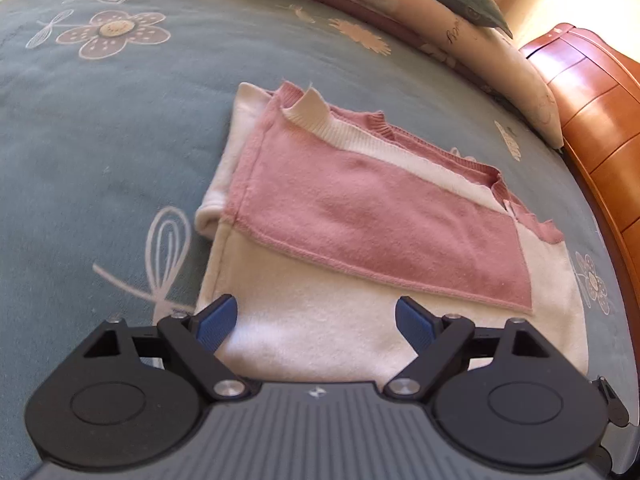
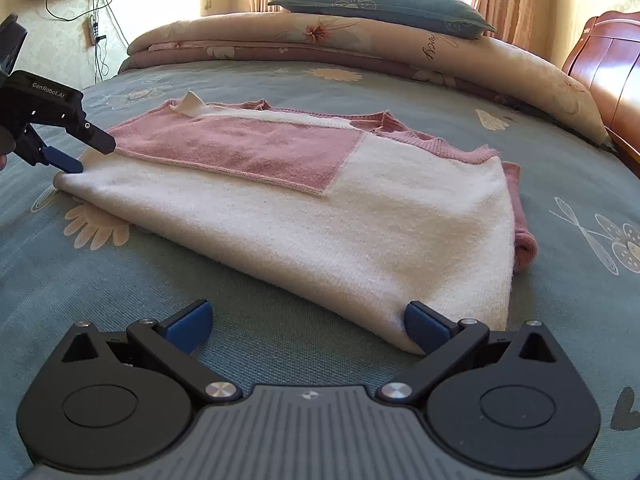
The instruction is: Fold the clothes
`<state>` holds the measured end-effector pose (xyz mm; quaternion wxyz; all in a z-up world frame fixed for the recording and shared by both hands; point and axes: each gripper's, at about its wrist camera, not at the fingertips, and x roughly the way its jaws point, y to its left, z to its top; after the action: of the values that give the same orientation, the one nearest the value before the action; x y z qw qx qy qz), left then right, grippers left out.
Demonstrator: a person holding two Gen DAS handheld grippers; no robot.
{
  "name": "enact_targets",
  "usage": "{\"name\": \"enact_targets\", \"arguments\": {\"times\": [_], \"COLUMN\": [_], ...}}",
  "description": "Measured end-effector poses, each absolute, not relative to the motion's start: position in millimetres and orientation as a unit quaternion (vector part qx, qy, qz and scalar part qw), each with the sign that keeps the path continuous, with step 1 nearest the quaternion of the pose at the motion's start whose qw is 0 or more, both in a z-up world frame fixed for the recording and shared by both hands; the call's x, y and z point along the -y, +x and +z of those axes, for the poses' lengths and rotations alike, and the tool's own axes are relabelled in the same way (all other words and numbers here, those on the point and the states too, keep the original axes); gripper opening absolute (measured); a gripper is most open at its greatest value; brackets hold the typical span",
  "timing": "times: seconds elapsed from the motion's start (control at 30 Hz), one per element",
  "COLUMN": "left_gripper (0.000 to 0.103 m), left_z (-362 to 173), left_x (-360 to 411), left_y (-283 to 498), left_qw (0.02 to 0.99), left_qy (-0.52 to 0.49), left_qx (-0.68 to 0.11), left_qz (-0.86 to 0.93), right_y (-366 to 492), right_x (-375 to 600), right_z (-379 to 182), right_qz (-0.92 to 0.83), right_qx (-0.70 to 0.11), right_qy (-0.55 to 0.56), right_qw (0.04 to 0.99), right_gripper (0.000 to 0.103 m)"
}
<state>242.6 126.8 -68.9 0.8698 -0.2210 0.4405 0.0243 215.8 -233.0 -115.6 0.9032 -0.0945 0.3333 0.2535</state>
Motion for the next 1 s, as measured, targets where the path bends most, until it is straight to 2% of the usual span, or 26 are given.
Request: {"name": "enact_targets", "arguments": {"times": [0.13, 0.3, 0.53, 0.8, 0.93, 1.0], "left_gripper": [0.086, 0.085, 0.086, 0.084, 0.085, 0.085], "left_z": [-53.8, -64.0, -30.6, -62.4, -47.5, -44.4], "left_x": [-124.6, -131.1, -125.3, -129.7, -113.8, -94.1], "left_y": [237.0, 245.5, 280.2, 311.6, 322.4, 333.2], "left_qw": [0.881, 0.869, 0.892, 0.880, 0.879, 0.886], "left_qy": [-0.216, -0.211, -0.192, -0.185, -0.203, -0.171], "left_qx": [-0.419, -0.446, -0.408, -0.434, -0.432, -0.431], "left_qz": [0.021, 0.047, 0.024, 0.058, 0.012, 0.001], "right_y": [217.7, 221.5, 221.3, 220.9, 220.8, 220.9], "right_x": [239.2, 246.8, 246.0, 246.0, 246.8, 246.2], "right_z": [-108.8, -106.5, -106.6, -106.5, -106.5, -107.1], "right_qz": [0.255, 0.258, 0.258, 0.260, 0.261, 0.260], "right_qx": [-0.337, -0.342, -0.341, -0.342, -0.344, -0.343], "right_qy": [-0.060, -0.021, -0.025, -0.031, -0.029, -0.030], "right_qw": [0.904, 0.903, 0.903, 0.902, 0.902, 0.902], "right_gripper": [0.103, 0.103, 0.103, 0.103, 0.103, 0.103]}}
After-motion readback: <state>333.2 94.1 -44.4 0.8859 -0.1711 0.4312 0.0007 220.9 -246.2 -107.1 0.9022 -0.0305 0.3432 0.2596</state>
